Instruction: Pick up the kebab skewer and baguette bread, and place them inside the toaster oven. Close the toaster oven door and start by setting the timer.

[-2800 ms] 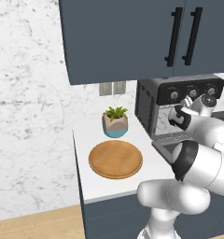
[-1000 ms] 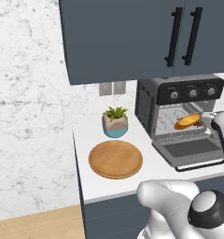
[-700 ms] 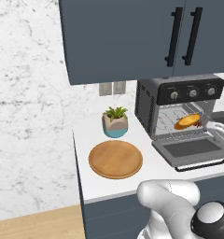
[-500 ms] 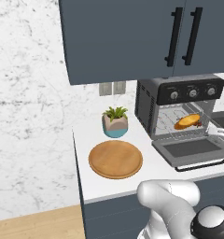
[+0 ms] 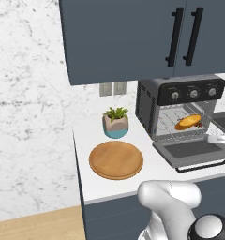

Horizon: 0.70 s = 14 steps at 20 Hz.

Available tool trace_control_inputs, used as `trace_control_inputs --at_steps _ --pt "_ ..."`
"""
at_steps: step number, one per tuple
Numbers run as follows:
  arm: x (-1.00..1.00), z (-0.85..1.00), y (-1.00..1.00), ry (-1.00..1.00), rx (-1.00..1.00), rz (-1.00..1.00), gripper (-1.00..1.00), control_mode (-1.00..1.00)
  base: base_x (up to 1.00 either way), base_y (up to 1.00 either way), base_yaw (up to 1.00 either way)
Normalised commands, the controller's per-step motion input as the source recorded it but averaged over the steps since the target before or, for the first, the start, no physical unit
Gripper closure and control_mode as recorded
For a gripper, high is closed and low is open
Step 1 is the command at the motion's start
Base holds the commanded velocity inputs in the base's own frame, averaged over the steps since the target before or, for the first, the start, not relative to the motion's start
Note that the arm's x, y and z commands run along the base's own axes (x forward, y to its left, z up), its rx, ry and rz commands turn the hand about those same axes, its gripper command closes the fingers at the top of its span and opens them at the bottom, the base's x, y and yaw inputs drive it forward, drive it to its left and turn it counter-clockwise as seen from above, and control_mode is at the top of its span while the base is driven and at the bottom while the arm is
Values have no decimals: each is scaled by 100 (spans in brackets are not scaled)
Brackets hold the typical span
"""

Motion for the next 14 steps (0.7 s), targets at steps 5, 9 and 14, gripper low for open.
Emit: trace_control_inputs --at_steps 5,9,14 --pt "-3 -9 5 -17 -23 0 -100 -100 0 0 0" --pt "0 -15 0 -18 -22 0 -100 -100 0 0 0" --pt "0 -6 0 -13 -12 0 -100 -100 0 0 0"
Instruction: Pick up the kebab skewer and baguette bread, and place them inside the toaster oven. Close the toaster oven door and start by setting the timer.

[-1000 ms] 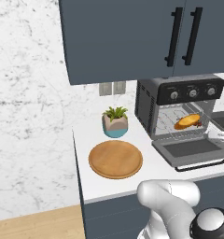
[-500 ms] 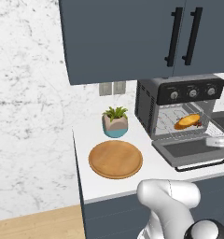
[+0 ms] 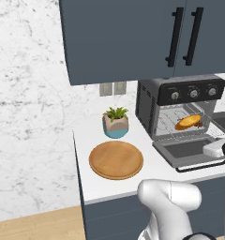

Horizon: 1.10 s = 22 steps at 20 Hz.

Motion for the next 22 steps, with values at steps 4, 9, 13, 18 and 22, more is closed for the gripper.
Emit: trace_control_inputs --at_steps 4,9,13,18,22 --pt "0 1 -4 -1 0 0 -100 -100 0 0 0" --pt "0 0 0 1 0 -8 -100 -100 0 0 0" --pt "0 0 0 2 0 -16 -100 -100 0 0 0" --pt "0 -5 -10 0 1 -10 -100 -100 0 0 0" --pt "0 -3 -12 1 1 0 -100 -100 0 0 0"
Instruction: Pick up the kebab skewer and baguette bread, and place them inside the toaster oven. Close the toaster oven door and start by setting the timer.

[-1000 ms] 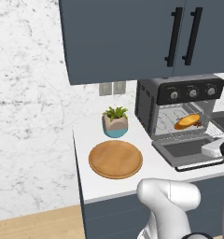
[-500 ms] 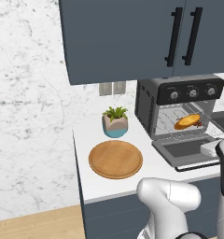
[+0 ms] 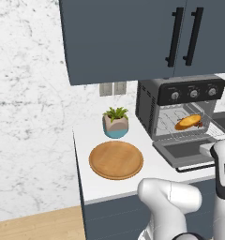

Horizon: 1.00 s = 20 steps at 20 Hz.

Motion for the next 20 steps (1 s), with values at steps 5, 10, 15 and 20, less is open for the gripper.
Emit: trace_control_inputs --at_steps 5,10,15,20 --pt "2 0 -7 2 0 0 -100 -100 0 0 0" --pt "14 -1 0 0 0 1 -100 -100 0 0 0" --pt "14 -11 0 0 0 1 -100 -100 0 0 0" --pt "13 -13 -3 0 0 0 -100 -100 0 0 0"
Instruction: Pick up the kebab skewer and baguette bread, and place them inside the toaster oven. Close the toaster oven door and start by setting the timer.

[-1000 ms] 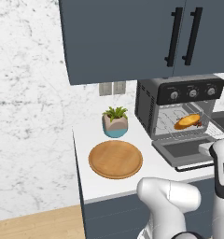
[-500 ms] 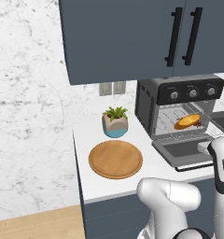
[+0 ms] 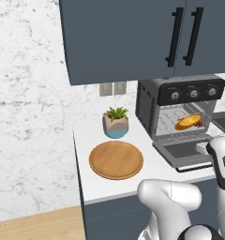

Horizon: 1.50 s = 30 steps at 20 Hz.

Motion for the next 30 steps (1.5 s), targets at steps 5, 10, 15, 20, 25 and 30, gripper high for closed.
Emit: trace_control_inputs --at_steps 5,10,15,20,25,30 --pt "19 -3 -7 0 0 0 -100 -100 0 0 0" --pt "19 0 -8 0 0 0 -100 -100 0 0 0" --pt "14 0 -6 0 0 0 -100 -100 0 0 0" --pt "4 -1 -5 0 0 0 -100 -100 0 0 0" --pt "0 -2 -1 1 0 0 -100 -100 0 0 0" --pt "0 -1 0 4 0 0 -100 -100 0 0 0"
